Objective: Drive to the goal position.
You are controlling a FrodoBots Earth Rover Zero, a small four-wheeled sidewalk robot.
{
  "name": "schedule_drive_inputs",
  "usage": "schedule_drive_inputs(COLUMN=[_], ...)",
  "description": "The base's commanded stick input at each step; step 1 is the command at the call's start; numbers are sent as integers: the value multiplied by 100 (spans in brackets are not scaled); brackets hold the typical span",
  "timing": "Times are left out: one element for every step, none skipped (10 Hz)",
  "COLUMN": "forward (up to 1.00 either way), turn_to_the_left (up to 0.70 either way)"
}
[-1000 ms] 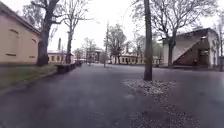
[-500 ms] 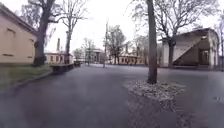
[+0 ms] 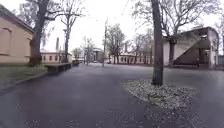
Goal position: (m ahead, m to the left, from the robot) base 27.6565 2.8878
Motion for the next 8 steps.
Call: schedule_drive_inputs(forward=[85,85,85,85,85,85,85,85], turn_to_the_left=[0,0,0,0,0,0,0,0])
